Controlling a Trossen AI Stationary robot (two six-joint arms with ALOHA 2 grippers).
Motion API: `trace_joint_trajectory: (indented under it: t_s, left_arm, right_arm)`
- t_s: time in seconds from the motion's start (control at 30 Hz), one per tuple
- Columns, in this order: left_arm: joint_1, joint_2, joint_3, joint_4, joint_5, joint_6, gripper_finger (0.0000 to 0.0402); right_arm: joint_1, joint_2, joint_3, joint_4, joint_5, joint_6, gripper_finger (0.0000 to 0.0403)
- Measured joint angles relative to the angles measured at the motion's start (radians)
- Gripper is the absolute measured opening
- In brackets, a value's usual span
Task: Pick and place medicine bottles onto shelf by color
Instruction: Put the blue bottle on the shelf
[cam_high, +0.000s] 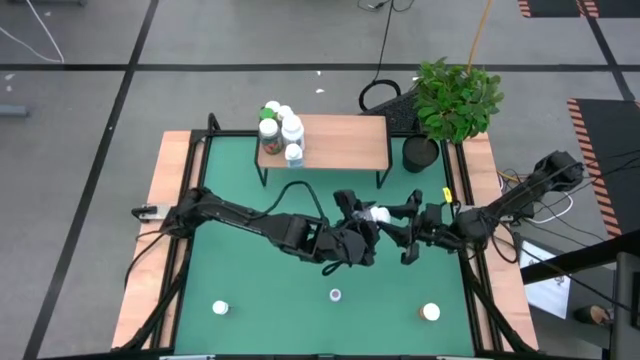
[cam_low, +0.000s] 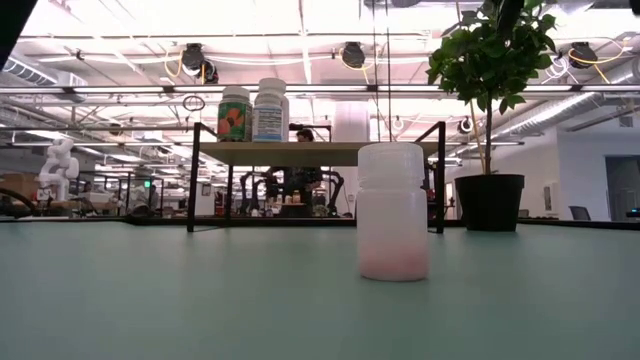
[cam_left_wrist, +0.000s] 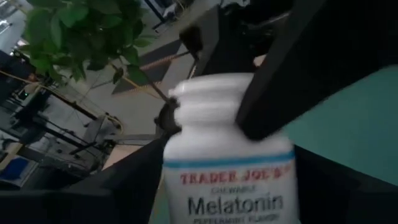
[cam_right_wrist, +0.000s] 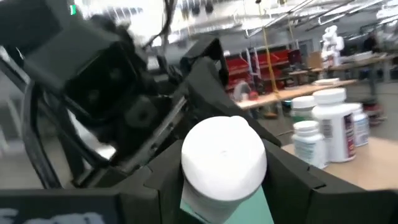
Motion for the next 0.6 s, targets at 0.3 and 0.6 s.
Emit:
trace_joint_trajectory:
  t_s: [0.3,0.6]
  left_arm:
    - [-0.012,-0.126,0.001,-0.32,-0.016,-0.144,0.0371]
    - [0.027,-0.274,0.0,-0.844,-0.159,-0.513,0.0332]
  right_arm:
    - [-0.135,-0.031,0.313,-0.678,-0.031,-0.103,0.0167]
    - [-0.521,0.043,0.516,-0.935,-0.429,-0.197,0.0168]
